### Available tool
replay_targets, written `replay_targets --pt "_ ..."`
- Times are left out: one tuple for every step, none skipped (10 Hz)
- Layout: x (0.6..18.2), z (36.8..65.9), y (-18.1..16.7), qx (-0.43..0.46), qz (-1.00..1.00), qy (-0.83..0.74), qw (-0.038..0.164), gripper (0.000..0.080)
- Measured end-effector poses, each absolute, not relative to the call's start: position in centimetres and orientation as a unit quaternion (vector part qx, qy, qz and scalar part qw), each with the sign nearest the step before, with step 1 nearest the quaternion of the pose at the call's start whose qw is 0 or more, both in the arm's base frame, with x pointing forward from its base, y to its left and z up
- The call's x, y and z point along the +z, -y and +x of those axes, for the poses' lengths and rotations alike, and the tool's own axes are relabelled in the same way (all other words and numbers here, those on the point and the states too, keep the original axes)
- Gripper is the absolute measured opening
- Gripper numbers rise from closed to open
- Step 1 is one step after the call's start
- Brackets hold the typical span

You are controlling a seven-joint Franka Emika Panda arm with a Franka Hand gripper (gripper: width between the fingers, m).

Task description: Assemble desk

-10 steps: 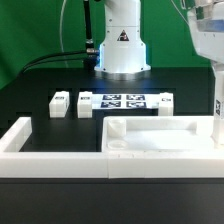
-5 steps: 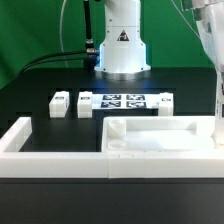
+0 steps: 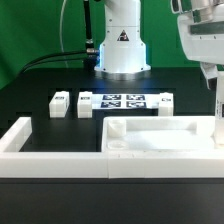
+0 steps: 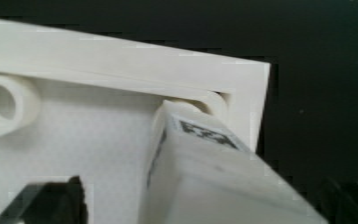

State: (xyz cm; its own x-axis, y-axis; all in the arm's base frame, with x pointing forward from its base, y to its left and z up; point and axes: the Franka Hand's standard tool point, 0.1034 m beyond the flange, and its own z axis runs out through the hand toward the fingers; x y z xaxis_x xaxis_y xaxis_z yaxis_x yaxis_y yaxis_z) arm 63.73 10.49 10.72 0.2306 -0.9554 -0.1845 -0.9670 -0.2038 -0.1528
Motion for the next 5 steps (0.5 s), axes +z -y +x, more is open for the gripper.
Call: replay_targets --pt "10.72 63.73 -10.49 0.020 -0.797 -0.591 0.119 0.0648" --pt "10.72 63.73 -10.46 0.017 -0.815 -0.567 0.119 0.0649" --pt "10.76 63.60 -10.17 0.012 -0.864 -0.493 0.100 0.0649" --pt "11.04 63.93 -10.10 0.002 -0.903 -0.423 0.080 0.0649" --pt "11.28 64.13 -10.35 -0.006 -0.926 -0.372 0.069 0.0649"
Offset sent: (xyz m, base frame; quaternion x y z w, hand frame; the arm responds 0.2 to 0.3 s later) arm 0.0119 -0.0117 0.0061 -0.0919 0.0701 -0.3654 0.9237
